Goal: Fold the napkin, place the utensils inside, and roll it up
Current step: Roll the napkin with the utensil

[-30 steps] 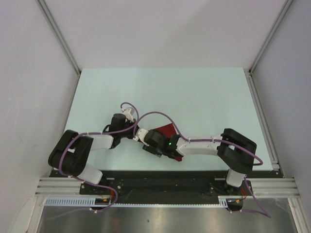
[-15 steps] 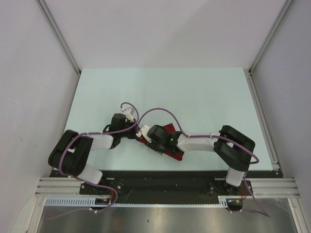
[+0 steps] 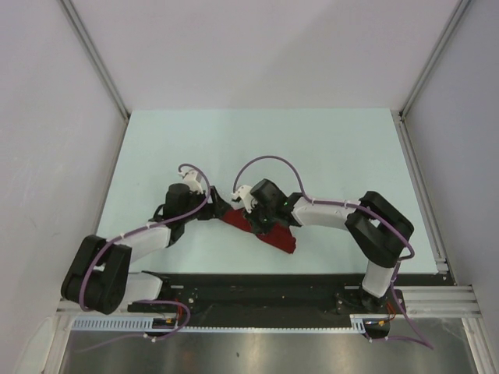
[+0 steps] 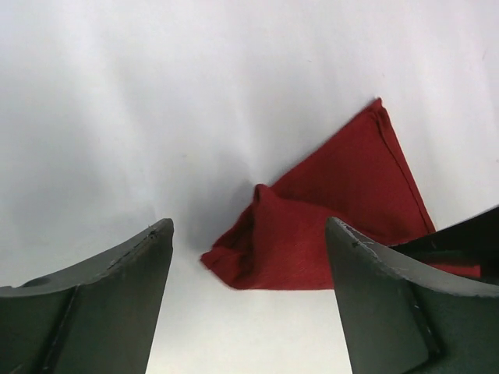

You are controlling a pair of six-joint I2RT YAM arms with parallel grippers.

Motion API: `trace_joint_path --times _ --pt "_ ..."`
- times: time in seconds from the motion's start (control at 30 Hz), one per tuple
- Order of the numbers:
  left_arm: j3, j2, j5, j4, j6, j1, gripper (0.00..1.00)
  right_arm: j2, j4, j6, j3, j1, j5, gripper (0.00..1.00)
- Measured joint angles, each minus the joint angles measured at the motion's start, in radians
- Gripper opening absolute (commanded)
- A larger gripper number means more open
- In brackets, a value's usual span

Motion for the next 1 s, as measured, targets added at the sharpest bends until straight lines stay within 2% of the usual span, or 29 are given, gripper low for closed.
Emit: trace_joint_path --times 0.2,0.4,0.6,0.8,0.93,1.0 --pt "-0.023 -0.050 -0.043 -0.017 0.000 0.038 0.83 0.019 0.020 0.056 -0.003 -0.103 -0.251 0.00" --pt "-0.026 -0.050 -0.041 -0.019 0.000 0.039 0.83 0.083 0.021 0.103 0.027 -0.129 -0.478 0.00" --pt "-0.026 -0.050 -0.034 -0.019 0.000 0.039 0.81 0.126 0.021 0.145 0.037 -0.161 -0.619 0.00" --pt "-0.026 -0.040 -0.001 -0.015 -0.001 0.039 0.68 0.166 0.005 0.183 0.060 -0.214 -0.689 0.00" --pt "-0.026 -0.015 0.047 0.012 -0.005 0.039 0.53 0.199 -0.022 0.193 0.088 -0.233 -0.727 0.00" --pt "-0.027 0.005 0.073 0.032 -0.007 0.040 0.50 0.208 -0.031 0.195 0.095 -0.239 -0.737 0.00"
